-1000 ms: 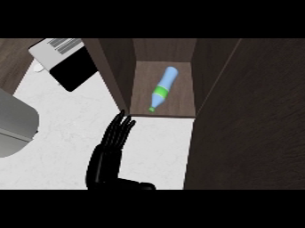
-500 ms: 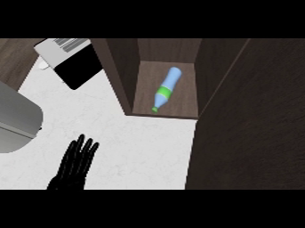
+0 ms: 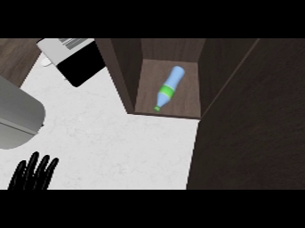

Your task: Pick up the bottled water, place it into the cabinet and close the cabinet

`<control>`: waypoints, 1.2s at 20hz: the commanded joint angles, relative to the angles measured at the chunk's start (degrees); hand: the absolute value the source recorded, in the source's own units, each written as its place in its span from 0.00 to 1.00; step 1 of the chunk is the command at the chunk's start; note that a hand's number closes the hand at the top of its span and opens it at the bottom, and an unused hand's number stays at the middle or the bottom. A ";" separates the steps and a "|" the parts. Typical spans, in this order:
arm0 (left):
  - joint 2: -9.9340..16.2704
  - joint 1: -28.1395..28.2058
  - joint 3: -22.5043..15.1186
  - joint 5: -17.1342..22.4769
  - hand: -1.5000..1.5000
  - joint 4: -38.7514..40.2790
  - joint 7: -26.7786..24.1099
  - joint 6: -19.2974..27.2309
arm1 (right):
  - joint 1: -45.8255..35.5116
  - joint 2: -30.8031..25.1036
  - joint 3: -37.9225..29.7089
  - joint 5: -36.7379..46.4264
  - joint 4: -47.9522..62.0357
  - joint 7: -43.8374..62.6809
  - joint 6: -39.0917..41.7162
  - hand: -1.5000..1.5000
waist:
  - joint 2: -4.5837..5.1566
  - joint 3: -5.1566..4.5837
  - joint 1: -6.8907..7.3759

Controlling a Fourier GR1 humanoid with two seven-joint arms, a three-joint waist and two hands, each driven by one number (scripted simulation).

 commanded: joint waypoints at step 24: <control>12.65 4.43 8.65 3.86 0.00 0.70 -4.09 -15.67 | -38.95 12.36 8.77 -5.87 7.92 31.57 -0.70 1.00 | 2.23 -0.46 6.58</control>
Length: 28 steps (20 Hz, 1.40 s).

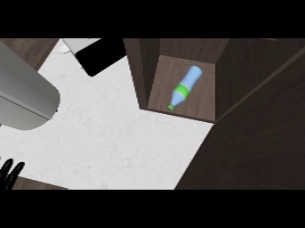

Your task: Pick up the bottled water, place it into the cabinet and close the cabinet

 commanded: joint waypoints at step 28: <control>2.26 4.96 6.70 4.68 0.00 3.69 -1.78 -6.89 | -47.29 29.19 -25.38 -15.17 53.85 14.57 -13.62 1.00 | -0.63 0.98 -3.65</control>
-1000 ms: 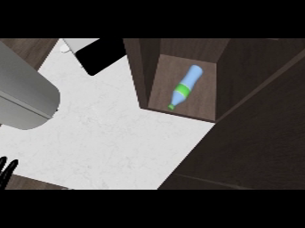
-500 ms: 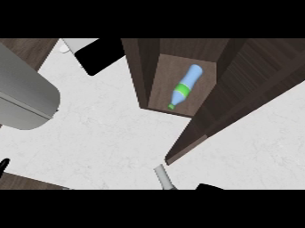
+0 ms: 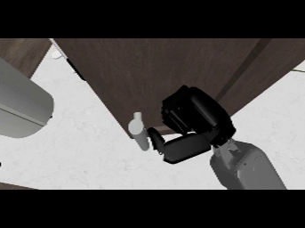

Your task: Pick up the bottled water, place it into the cabinet and close the cabinet

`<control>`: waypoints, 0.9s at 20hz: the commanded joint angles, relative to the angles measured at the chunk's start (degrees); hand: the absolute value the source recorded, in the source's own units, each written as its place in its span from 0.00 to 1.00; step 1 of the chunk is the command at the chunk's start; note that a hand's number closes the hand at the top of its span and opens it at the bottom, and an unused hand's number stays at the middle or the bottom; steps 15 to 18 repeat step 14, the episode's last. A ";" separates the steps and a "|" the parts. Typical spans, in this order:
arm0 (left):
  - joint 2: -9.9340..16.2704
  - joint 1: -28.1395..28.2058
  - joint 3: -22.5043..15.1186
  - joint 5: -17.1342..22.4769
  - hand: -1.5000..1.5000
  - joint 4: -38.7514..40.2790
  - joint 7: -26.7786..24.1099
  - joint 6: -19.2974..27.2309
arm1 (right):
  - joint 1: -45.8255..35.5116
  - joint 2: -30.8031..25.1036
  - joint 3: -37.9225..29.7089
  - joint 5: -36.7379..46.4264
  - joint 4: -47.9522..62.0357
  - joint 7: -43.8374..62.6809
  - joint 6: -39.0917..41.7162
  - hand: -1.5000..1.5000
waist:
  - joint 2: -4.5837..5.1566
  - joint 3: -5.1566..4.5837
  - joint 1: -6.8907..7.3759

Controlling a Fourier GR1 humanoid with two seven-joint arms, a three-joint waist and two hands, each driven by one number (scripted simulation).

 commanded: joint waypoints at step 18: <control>-0.47 0.32 3.17 0.75 0.00 -0.39 0.73 -3.89 | -26.89 1.66 -11.59 3.47 38.82 -12.02 -0.49 1.00 | 0.18 0.22 -3.42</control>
